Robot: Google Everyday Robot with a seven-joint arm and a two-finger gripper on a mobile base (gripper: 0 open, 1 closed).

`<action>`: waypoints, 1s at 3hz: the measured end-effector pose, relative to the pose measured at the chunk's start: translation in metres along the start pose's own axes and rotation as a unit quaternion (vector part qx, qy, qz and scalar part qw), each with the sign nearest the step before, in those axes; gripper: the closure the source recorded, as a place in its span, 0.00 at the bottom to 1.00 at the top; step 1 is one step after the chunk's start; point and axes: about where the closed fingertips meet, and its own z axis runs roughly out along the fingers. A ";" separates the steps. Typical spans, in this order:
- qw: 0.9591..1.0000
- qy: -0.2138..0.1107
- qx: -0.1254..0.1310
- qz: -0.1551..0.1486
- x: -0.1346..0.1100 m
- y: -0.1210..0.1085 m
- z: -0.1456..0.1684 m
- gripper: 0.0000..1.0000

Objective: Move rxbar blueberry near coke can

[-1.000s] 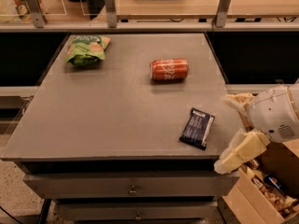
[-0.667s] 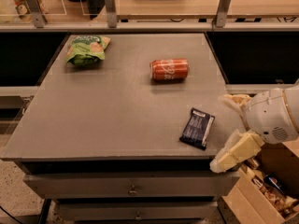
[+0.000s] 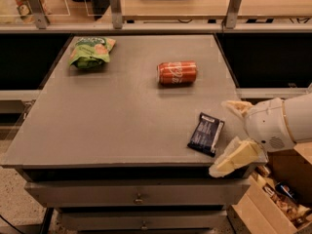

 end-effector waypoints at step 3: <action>1.000 0.005 0.013 0.007 0.009 -0.012 0.032 0.17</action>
Offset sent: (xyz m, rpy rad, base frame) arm 0.0258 0.0112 -0.0317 0.0023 -0.0051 -0.0434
